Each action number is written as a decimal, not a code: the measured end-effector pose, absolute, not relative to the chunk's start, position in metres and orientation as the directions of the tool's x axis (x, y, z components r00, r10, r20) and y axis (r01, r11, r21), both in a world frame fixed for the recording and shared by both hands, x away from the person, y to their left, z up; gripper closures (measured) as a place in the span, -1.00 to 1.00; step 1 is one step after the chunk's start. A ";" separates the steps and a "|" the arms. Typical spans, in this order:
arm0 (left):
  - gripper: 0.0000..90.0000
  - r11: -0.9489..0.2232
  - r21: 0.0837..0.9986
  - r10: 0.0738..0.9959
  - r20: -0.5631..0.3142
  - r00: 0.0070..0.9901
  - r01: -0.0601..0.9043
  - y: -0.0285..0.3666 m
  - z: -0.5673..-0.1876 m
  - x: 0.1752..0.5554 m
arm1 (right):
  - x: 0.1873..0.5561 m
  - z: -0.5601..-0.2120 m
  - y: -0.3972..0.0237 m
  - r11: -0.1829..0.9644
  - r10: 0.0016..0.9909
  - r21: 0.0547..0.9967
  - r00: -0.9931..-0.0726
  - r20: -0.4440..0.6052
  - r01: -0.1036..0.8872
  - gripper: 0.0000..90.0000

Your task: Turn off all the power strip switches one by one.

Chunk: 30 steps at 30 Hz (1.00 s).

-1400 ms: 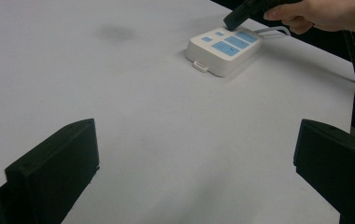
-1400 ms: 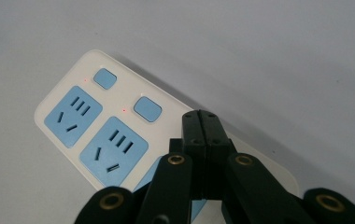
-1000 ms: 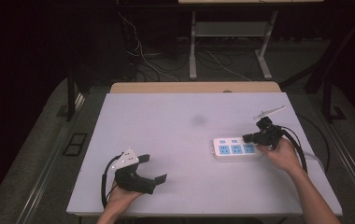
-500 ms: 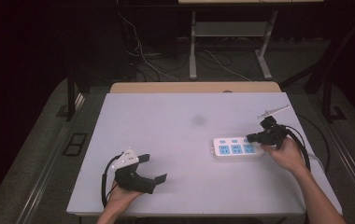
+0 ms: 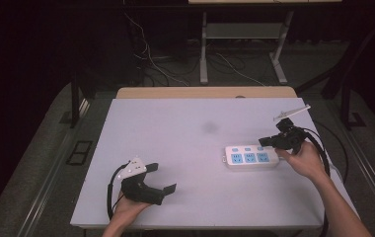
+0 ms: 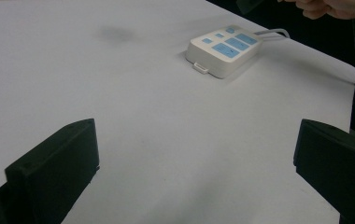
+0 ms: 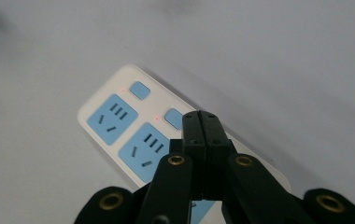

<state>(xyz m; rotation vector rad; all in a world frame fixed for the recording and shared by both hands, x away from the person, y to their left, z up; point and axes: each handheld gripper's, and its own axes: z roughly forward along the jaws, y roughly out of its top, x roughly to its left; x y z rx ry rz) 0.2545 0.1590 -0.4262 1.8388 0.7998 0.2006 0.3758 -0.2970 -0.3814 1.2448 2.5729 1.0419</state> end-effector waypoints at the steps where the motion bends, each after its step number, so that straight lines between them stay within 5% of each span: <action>1: -1.00 -0.204 0.881 0.607 -0.228 0.761 0.427 0.159 -0.426 0.254 | 0.376 -0.379 -0.296 0.434 0.722 0.620 -0.664 0.194 0.653 1.00; 30: -1.00 -0.205 0.882 0.607 -0.226 0.762 0.425 0.160 -0.426 0.254 | 0.389 -0.378 -0.264 0.496 0.678 0.596 -0.711 0.187 0.631 1.00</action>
